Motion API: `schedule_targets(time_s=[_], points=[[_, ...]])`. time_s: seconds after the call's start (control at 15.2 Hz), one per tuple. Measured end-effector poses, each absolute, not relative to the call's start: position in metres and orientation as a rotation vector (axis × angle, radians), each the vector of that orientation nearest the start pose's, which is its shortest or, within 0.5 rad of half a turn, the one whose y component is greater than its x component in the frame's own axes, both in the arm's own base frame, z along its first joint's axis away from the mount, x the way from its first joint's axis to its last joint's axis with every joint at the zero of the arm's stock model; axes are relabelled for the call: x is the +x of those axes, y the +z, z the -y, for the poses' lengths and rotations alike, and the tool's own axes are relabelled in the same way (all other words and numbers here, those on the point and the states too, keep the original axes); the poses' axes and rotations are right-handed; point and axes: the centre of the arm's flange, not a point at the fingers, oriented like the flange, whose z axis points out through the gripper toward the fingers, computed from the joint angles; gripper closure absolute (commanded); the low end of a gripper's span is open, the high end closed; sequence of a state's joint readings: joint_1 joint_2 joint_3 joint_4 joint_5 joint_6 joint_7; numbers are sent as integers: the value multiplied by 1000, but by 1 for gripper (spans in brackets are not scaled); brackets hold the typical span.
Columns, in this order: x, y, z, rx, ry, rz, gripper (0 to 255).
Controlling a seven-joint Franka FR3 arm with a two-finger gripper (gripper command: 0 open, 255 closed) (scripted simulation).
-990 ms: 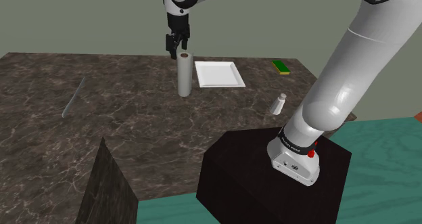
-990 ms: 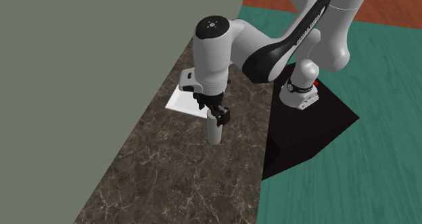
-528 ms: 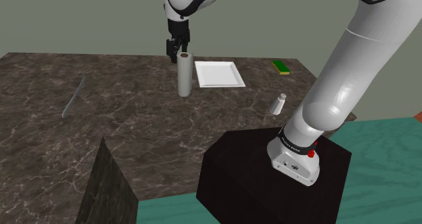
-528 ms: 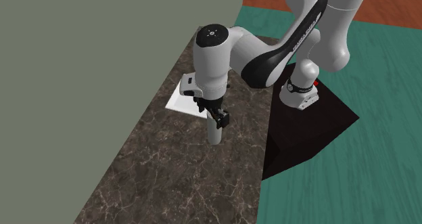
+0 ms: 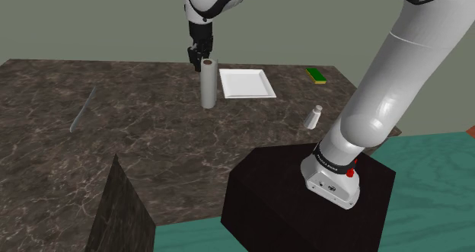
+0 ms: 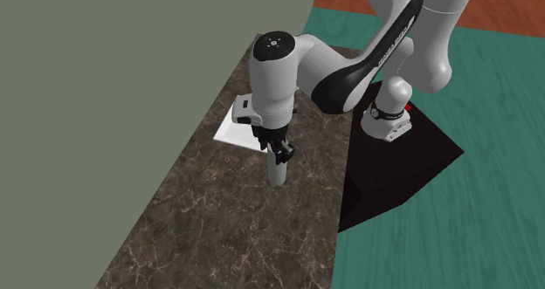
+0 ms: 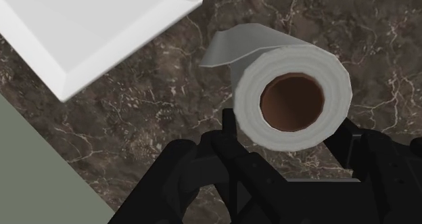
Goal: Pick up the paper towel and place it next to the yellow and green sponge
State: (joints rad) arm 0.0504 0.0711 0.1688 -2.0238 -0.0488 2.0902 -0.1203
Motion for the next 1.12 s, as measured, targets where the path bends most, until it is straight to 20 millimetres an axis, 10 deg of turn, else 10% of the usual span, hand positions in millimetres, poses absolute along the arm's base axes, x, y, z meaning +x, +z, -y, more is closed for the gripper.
schedule_targets(time_s=[1.12], points=[[553, 472, -119, -3120, 2, 573, 255]])
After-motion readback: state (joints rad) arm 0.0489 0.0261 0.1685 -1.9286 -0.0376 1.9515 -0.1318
